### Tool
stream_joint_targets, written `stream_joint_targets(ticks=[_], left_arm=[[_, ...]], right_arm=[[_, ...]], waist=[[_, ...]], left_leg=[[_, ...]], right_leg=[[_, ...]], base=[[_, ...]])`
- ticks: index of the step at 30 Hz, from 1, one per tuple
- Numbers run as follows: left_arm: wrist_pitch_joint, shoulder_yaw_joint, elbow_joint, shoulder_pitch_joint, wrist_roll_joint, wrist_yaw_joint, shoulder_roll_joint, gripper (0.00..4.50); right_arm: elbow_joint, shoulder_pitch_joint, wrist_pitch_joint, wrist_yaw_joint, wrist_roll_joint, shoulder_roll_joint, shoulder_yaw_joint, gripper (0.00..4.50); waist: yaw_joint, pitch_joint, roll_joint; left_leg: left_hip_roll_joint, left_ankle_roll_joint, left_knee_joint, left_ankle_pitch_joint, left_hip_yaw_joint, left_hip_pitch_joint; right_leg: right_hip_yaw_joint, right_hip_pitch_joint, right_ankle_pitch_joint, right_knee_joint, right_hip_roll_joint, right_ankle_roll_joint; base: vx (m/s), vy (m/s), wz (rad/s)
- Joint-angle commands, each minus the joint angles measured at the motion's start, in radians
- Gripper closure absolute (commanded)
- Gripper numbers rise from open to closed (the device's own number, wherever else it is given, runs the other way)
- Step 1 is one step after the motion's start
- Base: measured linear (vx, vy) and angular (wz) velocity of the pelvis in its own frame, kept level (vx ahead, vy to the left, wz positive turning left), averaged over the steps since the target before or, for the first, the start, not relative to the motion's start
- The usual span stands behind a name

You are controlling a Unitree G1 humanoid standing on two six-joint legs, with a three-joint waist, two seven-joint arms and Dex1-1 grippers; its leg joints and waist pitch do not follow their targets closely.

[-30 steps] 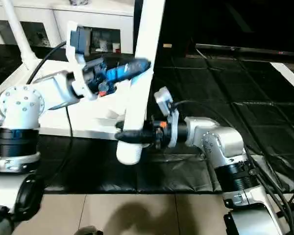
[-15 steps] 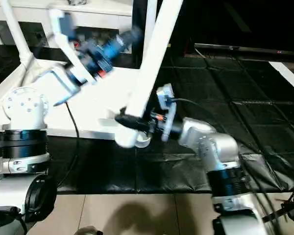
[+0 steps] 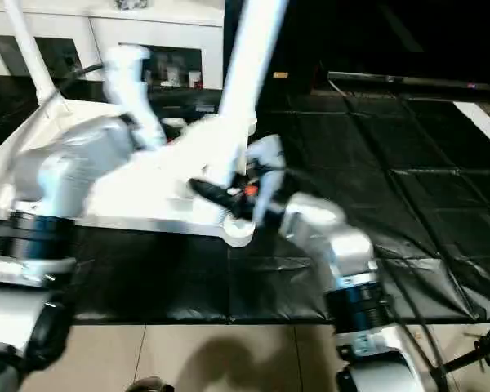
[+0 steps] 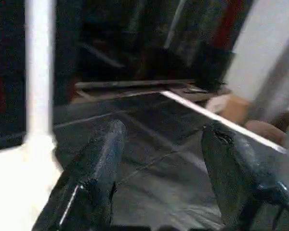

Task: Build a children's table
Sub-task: Pick table leg

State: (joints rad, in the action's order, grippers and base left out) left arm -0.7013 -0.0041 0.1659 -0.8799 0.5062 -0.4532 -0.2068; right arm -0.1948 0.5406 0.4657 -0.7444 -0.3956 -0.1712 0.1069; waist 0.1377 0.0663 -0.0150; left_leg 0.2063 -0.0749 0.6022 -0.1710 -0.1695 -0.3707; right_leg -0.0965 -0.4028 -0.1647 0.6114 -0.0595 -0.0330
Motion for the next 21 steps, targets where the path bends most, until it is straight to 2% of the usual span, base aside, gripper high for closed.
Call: stream_joint_targets(ticks=[1, 2, 3, 4, 9, 10, 12, 14, 16, 18, 19, 21], left_arm=[[-0.027, -0.03, -0.052, -0.038, 0.004, -0.006, 0.011, 1.58], [-0.031, -0.033, -0.059, -0.04, 0.003, -0.002, 0.014, 1.58], [-0.031, -0.062, -0.087, -0.04, -0.022, 0.001, 0.019, 1.58], [-0.028, -0.077, -0.099, -0.038, -0.034, -0.002, 0.019, 1.58], [-0.001, -0.14, -0.119, -0.018, -0.091, -0.022, 0.002, 1.58], [0.011, -0.147, -0.114, -0.011, -0.1, -0.028, -0.002, 1.58], [0.023, -0.145, -0.104, -0.011, -0.105, -0.032, -0.007, 1.58], [0.077, -0.124, -0.043, -0.015, -0.14, -0.026, -0.031, 1.58], [0.085, -0.121, -0.034, -0.016, -0.146, -0.024, -0.035, 1.58], [0.131, -0.105, 0.015, -0.006, -0.169, -0.039, -0.057, 1.58], [0.166, -0.096, 0.049, 0.017, -0.182, -0.07, -0.09, 1.58], [0.188, -0.088, 0.071, 0.037, -0.183, -0.097, -0.113, 1.58]], right_arm=[[-0.005, -0.007, -0.006, 0.022, 0.013, -0.009, -0.016, 2.56], [-0.006, -0.008, -0.003, 0.024, 0.013, -0.01, -0.018, 2.56], [-0.01, -0.015, 0.001, 0.033, 0.019, -0.014, -0.022, 2.56], [-0.011, -0.018, 0.004, 0.039, 0.019, -0.014, -0.025, 2.56], [-0.028, -0.015, -0.01, 0.044, 0.036, -0.018, -0.023, 2.57], [-0.04, -0.011, -0.022, 0.051, 0.044, -0.017, -0.022, 2.57], [-0.049, -0.007, -0.034, 0.063, 0.049, -0.012, -0.026, 2.57], [-0.06, 0.002, -0.051, 0.1, 0.047, -0.001, -0.057, 2.57], [-0.061, 0.003, -0.053, 0.105, 0.046, 0.0, -0.061, 2.57], [-0.072, -0.002, -0.063, 0.151, 0.043, 0.006, -0.1, 2.57], [-0.074, -0.013, -0.073, 0.194, 0.04, 0.011, -0.136, 2.57], [-0.075, -0.025, -0.082, 0.219, 0.039, 0.01, -0.159, 2.57]], waist=[[-0.008, -0.084, 0.02], [-0.009, -0.084, 0.019], [-0.01, -0.083, 0.006], [-0.009, -0.082, 0.014], [-0.015, -0.083, 0.014], [-0.018, -0.083, 0.024], [-0.023, -0.084, 0.02], [-0.026, -0.084, 0.025], [-0.029, -0.086, 0.022], [-0.027, -0.085, 0.018], [-0.026, -0.086, 0.028], [-0.032, -0.085, 0.025]], left_leg=[[0.02, -0.032, -0.062, -0.18, 0.008, 0.012], [0.02, -0.031, -0.062, -0.186, 0.008, 0.012], [0.02, -0.027, -0.063, -0.189, 0.006, 0.013], [0.022, -0.025, -0.063, -0.186, 0.008, 0.013], [0.02, -0.022, -0.063, -0.182, 0.009, 0.011], [0.02, -0.024, -0.063, -0.189, 0.01, 0.012], [0.019, -0.025, -0.062, -0.184, 0.01, 0.01], [0.016, -0.02, -0.061, -0.182, 0.009, 0.011], [0.016, -0.017, -0.061, -0.178, 0.009, 0.009], [0.014, -0.011, -0.06, -0.167, 0.008, 0.008], [0.014, -0.013, -0.061, -0.163, 0.01, 0.009], [0.014, -0.021, -0.062, -0.169, 0.008, 0.01]], right_leg=[[0.055, 0.067, -0.184, -0.068, -0.08, -0.155], [0.055, 0.067, -0.2, -0.07, -0.08, -0.15], [0.054, 0.067, -0.229, -0.075, -0.079, -0.137], [0.054, 0.064, -0.252, -0.076, -0.08, -0.125], [0.053, 0.064, -0.25, -0.077, -0.077, -0.115], [0.052, 0.063, -0.247, -0.078, -0.076, -0.116], [0.052, 0.065, -0.23, -0.076, -0.075, -0.124], [0.051, 0.063, -0.224, -0.079, -0.073, -0.131], [0.052, 0.066, -0.219, -0.075, -0.073, -0.13], [0.052, 0.066, -0.232, -0.076, -0.074, -0.123], [0.053, 0.064, -0.243, -0.077, -0.076, -0.117], [0.052, 0.062, -0.242, -0.077, -0.073, -0.112]], base=[[0.0, 0.0, 0.0], [0.0, 0.0, 0.0], [0.0, 0.0, 0.0], [0.0, 0.0, 0.0], [0.0, 0.0, 0.0], [0.0, 0.0, 0.0], [0.0, 0.0, 0.0], [0.0, 0.0, 0.0], [0.0, 0.0, 0.0], [0.0, 0.0, 0.0], [0.0, 0.0, 0.0], [0.0, 0.0, 0.0]])
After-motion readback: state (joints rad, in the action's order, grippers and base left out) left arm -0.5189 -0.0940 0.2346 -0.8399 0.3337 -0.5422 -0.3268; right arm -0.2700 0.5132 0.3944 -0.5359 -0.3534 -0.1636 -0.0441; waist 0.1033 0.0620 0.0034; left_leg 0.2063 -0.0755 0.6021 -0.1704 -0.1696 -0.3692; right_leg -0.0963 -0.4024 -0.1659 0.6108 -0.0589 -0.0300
